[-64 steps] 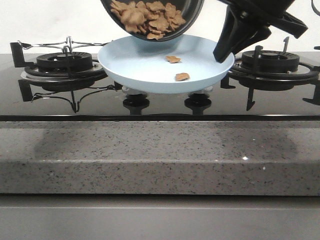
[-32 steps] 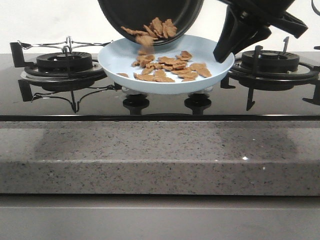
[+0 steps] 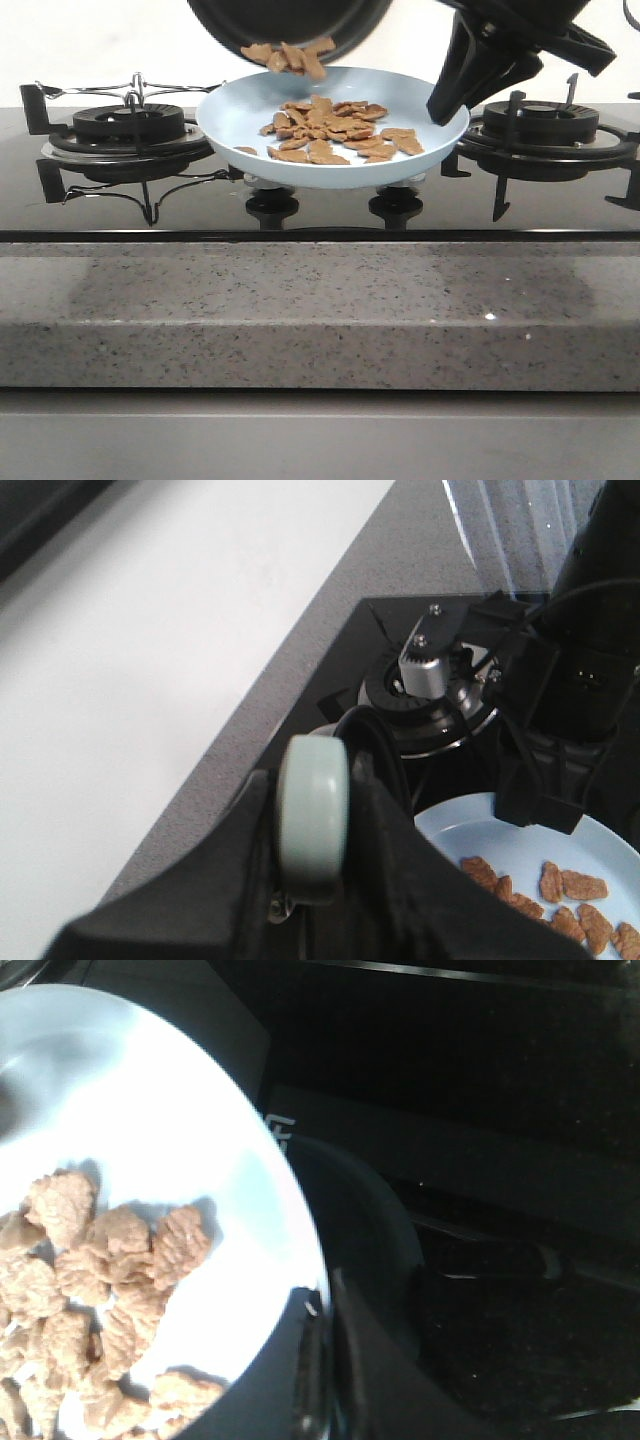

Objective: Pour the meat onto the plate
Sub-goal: 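Tilt the pan with the left gripper, tipping meat onto the plate, then level the pan and move it back over its burner with the left gripper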

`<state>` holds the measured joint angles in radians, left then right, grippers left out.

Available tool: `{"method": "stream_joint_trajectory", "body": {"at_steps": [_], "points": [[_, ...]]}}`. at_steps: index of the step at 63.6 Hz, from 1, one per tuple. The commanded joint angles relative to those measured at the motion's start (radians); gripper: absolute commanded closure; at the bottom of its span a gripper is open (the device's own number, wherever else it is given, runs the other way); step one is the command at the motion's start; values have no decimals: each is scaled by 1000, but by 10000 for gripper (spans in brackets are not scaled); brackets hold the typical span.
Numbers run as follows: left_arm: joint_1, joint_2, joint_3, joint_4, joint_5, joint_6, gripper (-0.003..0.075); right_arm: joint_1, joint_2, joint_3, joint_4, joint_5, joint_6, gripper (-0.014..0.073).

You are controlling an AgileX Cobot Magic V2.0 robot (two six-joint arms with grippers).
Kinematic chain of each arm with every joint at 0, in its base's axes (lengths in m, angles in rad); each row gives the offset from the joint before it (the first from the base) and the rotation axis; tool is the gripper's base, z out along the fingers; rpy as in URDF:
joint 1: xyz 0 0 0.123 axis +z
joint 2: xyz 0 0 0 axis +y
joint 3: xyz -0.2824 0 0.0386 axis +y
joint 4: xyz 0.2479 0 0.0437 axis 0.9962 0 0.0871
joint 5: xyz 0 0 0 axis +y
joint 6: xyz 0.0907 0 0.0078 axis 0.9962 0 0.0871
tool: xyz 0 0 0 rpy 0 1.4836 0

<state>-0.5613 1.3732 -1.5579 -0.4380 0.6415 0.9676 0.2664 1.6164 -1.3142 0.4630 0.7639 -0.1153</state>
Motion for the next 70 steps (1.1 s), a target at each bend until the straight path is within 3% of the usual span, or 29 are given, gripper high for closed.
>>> {"method": "stream_joint_trajectory", "body": {"at_steps": [1, 21, 29, 39, 45, 56, 62, 70], "points": [[-7, -53, -31, -20, -85, -1, 730, -2, -50, -28, 36, -44, -7, 622], [-7, -55, -31, -16, -81, -5, 730, -2, -50, -28, 36, -44, -7, 622], [-1, -55, -31, -42, -99, -116, 730, -2, -50, -28, 36, -44, -7, 622], [81, -55, -31, -220, -105, -163, 730, -2, -50, -28, 36, -44, -7, 622], [158, -55, -31, -375, -105, -163, 730, -2, -50, -28, 36, -44, -7, 622], [387, -50, -30, -721, -42, -166, 730, -2, -50, -28, 36, -44, -7, 622], [520, -25, -30, -883, 46, -182, 730, -2, -50, -28, 36, -44, -7, 622], [699, 51, -30, -1033, 200, -304, 730, -2, -50, -28, 36, -44, -7, 622]]}}
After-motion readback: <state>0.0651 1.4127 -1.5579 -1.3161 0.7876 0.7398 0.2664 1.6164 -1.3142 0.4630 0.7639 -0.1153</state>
